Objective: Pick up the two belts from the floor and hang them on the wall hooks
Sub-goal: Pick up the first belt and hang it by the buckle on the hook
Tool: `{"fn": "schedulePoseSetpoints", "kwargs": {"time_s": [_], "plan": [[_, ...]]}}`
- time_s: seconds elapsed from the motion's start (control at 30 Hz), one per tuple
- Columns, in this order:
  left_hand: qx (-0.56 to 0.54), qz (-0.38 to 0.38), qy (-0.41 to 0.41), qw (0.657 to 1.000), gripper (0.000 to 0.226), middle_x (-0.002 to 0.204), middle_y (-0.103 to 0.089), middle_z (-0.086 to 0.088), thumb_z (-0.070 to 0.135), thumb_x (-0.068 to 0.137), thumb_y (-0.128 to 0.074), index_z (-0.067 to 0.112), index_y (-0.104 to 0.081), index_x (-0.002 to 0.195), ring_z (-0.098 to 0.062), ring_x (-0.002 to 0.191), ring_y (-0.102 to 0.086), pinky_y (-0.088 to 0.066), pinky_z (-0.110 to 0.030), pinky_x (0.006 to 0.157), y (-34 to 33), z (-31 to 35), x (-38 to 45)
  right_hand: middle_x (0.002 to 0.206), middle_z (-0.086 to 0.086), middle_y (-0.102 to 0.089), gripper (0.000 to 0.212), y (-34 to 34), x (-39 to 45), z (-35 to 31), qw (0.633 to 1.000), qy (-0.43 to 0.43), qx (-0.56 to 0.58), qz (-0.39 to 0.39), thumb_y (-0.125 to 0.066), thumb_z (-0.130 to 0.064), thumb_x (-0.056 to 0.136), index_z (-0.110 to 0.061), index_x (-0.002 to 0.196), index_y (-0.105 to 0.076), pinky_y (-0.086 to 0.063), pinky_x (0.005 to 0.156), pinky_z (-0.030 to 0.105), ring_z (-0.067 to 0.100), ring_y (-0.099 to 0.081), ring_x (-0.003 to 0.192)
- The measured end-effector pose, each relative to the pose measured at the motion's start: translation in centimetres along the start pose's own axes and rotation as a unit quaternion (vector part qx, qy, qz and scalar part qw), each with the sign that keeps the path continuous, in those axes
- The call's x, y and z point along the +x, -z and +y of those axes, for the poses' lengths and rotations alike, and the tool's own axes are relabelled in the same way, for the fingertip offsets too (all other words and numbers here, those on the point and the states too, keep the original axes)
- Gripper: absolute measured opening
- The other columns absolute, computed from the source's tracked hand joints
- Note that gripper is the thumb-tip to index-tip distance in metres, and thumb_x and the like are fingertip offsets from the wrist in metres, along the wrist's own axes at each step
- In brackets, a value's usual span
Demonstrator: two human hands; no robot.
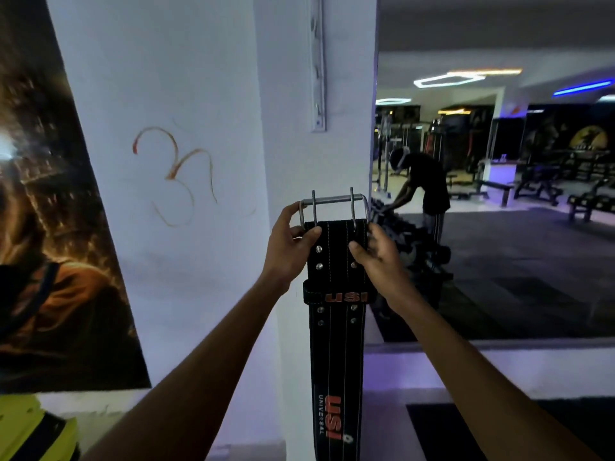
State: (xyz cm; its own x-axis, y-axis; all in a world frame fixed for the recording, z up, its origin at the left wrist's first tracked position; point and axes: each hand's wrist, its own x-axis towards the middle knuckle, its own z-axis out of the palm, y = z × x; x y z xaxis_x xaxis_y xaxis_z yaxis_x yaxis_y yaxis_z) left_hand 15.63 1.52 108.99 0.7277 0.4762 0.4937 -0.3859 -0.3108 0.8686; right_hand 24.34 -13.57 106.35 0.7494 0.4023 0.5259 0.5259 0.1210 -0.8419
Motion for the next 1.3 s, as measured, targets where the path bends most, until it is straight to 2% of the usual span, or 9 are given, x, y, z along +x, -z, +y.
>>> {"fn": "schedulePoseSetpoints", "kwargs": {"time_s": [0.07, 0.13, 0.43, 0.63, 0.77, 0.9, 1.03, 1.17, 1.3], "plan": [[-0.004, 0.006, -0.024, 1.000, 0.049, 0.102, -0.076, -0.015, 0.006, 0.096, -0.065, 0.023, -0.049, 0.140, -0.024, 0.085, -0.074, -0.062, -0.047, 0.086, 0.1, 1.7, 1.5, 0.091, 0.010, -0.069, 0.021, 0.0, 1.7, -2.4, 0.999, 0.027, 0.019, 0.025, -0.056, -0.013, 0.099, -0.007, 0.119, -0.059, -0.055, 0.062, 0.026, 0.013, -0.063, 0.081], [-0.011, 0.017, -0.047, 0.999, 0.049, 0.097, -0.076, -0.016, 0.006, 0.096, -0.064, 0.023, -0.049, 0.140, -0.025, 0.081, -0.073, -0.062, -0.044, 0.081, 0.0, 3.5, 2.8, 0.093, 0.017, -0.072, 0.018, 0.1, 3.7, -4.2, 0.997, 0.049, 0.029, 0.043, -0.059, -0.018, 0.097, -0.008, 0.111, -0.064, -0.053, 0.054, 0.018, 0.017, -0.067, 0.079], [-0.023, 0.068, -0.120, 0.990, 0.049, 0.076, -0.072, -0.009, 0.002, 0.097, -0.061, 0.020, -0.053, 0.141, -0.014, 0.059, -0.069, -0.057, -0.027, 0.058, 0.2, 10.4, 8.3, 0.081, -0.019, -0.069, 0.015, 0.3, 8.0, -9.4, 0.995, 0.068, 0.073, 0.007, -0.059, -0.029, 0.097, -0.026, 0.112, -0.060, -0.048, 0.058, 0.003, -0.009, -0.068, 0.076], [-0.018, 0.089, -0.130, 0.987, 0.049, 0.089, -0.076, -0.022, 0.007, 0.097, -0.063, 0.024, -0.052, 0.142, -0.037, 0.080, -0.076, -0.064, -0.048, 0.080, -0.2, 13.5, 10.3, 0.091, -0.013, -0.073, 0.021, 0.7, 8.8, -11.0, 0.992, 0.067, 0.109, 0.008, -0.061, -0.029, 0.096, -0.020, 0.114, -0.067, -0.051, 0.069, 0.007, -0.007, -0.069, 0.083], [-0.033, 0.119, -0.120, 0.985, 0.049, 0.083, -0.075, -0.014, 0.008, 0.096, -0.063, 0.026, -0.055, 0.141, -0.024, 0.073, -0.072, -0.065, -0.046, 0.082, -0.4, 14.7, 10.8, 0.098, -0.013, -0.074, 0.021, 1.0, 7.5, -10.3, 0.994, 0.056, 0.092, -0.023, -0.064, -0.037, 0.092, -0.026, 0.109, -0.068, -0.054, 0.086, 0.021, -0.004, -0.069, 0.093], [-0.040, 0.138, -0.098, 0.985, 0.049, 0.080, -0.071, -0.015, 0.012, 0.095, -0.064, 0.029, -0.055, 0.140, -0.024, 0.069, -0.067, -0.063, -0.050, 0.083, -0.7, 15.1, 10.9, 0.096, -0.013, -0.073, 0.029, 0.7, 4.8, -7.0, 0.995, 0.043, 0.085, -0.030, -0.068, -0.037, 0.088, -0.021, 0.111, -0.065, -0.050, 0.073, 0.010, -0.002, -0.069, 0.088], [-0.051, 0.152, -0.087, 0.983, 0.048, 0.077, -0.072, -0.010, 0.012, 0.095, -0.065, 0.031, -0.057, 0.138, -0.020, 0.063, -0.066, -0.064, -0.045, 0.080, -1.0, 15.7, 10.8, 0.078, -0.017, -0.066, 0.046, -0.9, -0.4, 0.7, 0.997, -0.054, 0.018, -0.049, -0.072, -0.054, 0.078, -0.015, 0.100, -0.065, -0.044, 0.069, 0.017, 0.005, -0.059, 0.073], [-0.046, 0.169, -0.082, 0.981, 0.045, 0.077, -0.073, -0.008, 0.013, 0.094, -0.065, 0.033, -0.059, 0.135, -0.019, 0.063, -0.067, -0.064, -0.043, 0.083, -1.1, 15.6, 10.5, 0.067, -0.015, -0.070, 0.040, -1.4, -7.3, 8.1, 0.986, -0.132, 0.003, -0.099, -0.073, -0.054, 0.071, -0.018, 0.088, -0.066, -0.048, 0.064, 0.014, -0.001, -0.064, 0.065], [-0.037, 0.177, -0.068, 0.981, 0.047, 0.080, -0.075, -0.009, 0.014, 0.094, -0.066, 0.033, -0.059, 0.136, -0.020, 0.067, -0.070, -0.063, -0.047, 0.088, -1.2, 14.6, 10.5, 0.075, -0.002, -0.076, 0.075, -0.7, -9.5, 11.0, 0.976, -0.158, -0.001, -0.148, -0.081, -0.074, 0.048, -0.013, 0.091, -0.070, -0.058, 0.068, 0.026, 0.010, -0.071, 0.073]]}}
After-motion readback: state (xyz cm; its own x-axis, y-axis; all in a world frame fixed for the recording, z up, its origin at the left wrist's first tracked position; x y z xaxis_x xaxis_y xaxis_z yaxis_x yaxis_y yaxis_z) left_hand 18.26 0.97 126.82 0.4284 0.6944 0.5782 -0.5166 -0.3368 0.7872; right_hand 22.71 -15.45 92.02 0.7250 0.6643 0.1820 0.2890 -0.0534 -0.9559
